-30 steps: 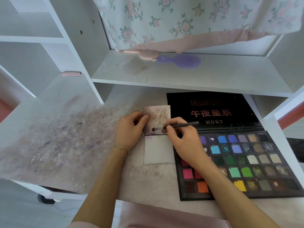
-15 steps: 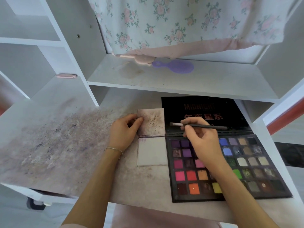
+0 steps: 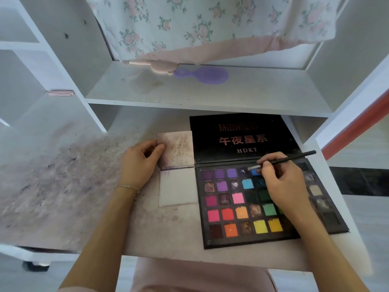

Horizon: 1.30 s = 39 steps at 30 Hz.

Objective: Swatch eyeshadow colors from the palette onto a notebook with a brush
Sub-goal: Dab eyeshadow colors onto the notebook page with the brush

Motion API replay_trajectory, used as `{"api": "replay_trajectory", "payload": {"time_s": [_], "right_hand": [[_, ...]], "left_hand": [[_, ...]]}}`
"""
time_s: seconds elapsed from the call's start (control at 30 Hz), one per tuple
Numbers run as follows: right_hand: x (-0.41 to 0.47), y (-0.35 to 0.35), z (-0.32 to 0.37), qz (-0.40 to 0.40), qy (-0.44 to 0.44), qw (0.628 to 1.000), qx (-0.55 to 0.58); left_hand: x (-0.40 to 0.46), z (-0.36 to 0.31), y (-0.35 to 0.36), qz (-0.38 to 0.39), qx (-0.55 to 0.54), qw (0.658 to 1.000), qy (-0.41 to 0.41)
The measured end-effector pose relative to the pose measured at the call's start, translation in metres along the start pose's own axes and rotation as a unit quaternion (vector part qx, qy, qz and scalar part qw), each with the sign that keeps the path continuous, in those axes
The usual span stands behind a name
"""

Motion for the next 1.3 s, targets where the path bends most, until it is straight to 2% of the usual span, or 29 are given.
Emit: {"api": "replay_trajectory", "payload": {"time_s": [0.3, 0.5, 0.93, 1.03, 1.3], "right_hand": [[0.003, 0.007, 0.004, 0.048, -0.005, 0.997, -0.060], [0.006, 0.004, 0.009, 0.043, -0.015, 0.998, -0.037], [0.007, 0.005, 0.008, 0.031, 0.011, 0.997, -0.063], [0.006, 0.003, 0.012, 0.019, 0.005, 1.000, -0.023], [0.008, 0.040, 0.029, 0.072, -0.004, 0.992, 0.104]], "left_hand": [[0.000, -0.001, 0.001, -0.003, -0.014, 1.000, -0.001], [0.000, -0.002, 0.000, -0.002, -0.017, 1.000, 0.000], [-0.002, -0.003, 0.000, 0.003, -0.014, 1.000, -0.001], [-0.002, -0.003, -0.001, 0.004, -0.013, 1.000, -0.001], [-0.002, -0.003, 0.001, 0.006, -0.020, 1.000, 0.000]]}}
Point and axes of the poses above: each hand's wrist, its own x-axis towards the middle knuckle, its own y-axis out of the palm, z = x × y, the point moved 5 cm from there along x, towards the middle knuckle, and after that the axes turned 13 degrees about z, right-handed, at the moved point
